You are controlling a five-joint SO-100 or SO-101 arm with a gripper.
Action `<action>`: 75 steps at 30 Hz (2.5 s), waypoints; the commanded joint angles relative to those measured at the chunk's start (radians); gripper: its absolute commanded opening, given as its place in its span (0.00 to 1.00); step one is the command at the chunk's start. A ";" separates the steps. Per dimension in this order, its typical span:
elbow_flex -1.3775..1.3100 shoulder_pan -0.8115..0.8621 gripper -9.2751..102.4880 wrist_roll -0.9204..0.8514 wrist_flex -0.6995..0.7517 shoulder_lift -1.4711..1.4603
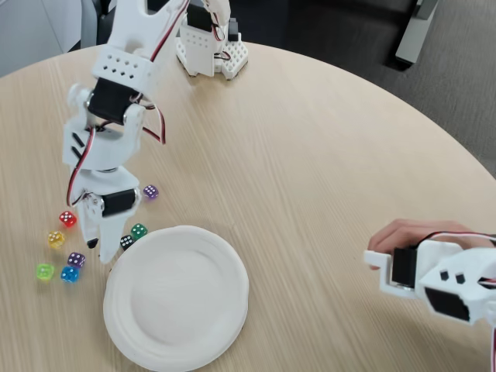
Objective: Pick a purple dice and put it in the plate.
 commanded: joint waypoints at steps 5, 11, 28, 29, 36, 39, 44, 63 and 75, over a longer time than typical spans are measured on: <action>-0.031 0.002 0.20 0.011 -0.002 0.006; -0.031 -0.015 0.20 -0.002 -0.008 -0.043; -0.031 0.006 0.20 0.028 0.002 -0.046; -0.031 0.008 0.20 0.029 0.002 -0.046; -0.031 0.067 0.20 0.028 0.002 -0.046; -0.031 0.072 0.20 0.026 0.002 -0.046; -0.031 0.074 0.20 0.028 0.003 -0.046; -0.132 0.052 0.20 0.061 -0.011 -0.067; -0.135 0.051 0.21 0.061 -0.011 -0.069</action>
